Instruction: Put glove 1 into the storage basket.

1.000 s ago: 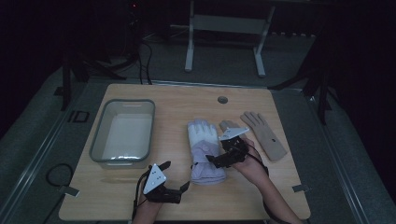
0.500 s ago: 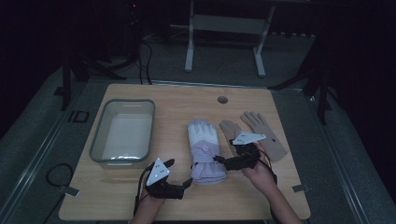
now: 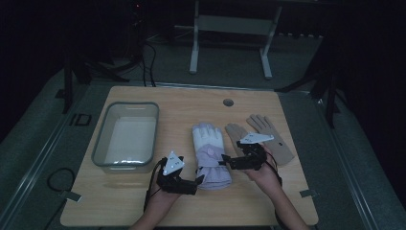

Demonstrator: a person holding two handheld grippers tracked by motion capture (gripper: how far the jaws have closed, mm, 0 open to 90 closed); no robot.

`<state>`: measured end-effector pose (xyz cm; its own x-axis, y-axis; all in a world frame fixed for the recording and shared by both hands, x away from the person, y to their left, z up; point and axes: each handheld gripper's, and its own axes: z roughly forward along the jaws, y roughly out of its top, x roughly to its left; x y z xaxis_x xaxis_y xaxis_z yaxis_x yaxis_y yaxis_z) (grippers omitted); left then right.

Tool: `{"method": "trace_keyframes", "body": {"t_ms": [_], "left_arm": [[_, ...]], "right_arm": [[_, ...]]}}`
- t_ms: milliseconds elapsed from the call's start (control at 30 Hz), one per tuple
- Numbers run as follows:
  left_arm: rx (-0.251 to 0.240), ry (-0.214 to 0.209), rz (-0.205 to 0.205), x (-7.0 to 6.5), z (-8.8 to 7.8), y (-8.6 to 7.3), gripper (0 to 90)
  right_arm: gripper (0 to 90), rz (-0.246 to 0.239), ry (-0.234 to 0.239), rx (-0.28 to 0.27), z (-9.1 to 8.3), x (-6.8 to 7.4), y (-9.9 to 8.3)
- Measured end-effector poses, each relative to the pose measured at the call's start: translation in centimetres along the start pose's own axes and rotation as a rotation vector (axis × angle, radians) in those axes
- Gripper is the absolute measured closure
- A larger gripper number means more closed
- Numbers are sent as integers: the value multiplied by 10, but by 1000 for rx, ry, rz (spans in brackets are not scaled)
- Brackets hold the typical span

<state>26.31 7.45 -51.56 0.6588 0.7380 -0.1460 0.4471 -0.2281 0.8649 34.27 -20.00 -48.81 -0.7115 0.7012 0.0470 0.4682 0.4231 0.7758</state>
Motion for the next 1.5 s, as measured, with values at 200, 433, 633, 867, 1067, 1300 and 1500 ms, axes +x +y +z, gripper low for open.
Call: {"method": "trace_keyframes", "body": {"t_ms": [200,433,633,867,1067,1300,1500], "left_arm": [[56,16,55,-15,5,9,217],[131,45,-7,-16,16,7,340],[225,53,-54,-12,33,-4,317],[252,27,-67,-7,41,-13,317],[262,-17,-105,1,45,-17,316],[270,-71,-125,9,50,-21,317],[282,-80,-124,10,51,-19,328]], "right_arm": [[476,24,13,1,5,-3,8],[522,63,37,34,13,0,4],[477,159,91,112,33,-9,-7],[437,247,146,159,48,-17,-22],[437,336,216,185,57,-27,-29],[665,390,330,178,62,-32,-35],[767,146,129,156,50,-1,-24]]}}
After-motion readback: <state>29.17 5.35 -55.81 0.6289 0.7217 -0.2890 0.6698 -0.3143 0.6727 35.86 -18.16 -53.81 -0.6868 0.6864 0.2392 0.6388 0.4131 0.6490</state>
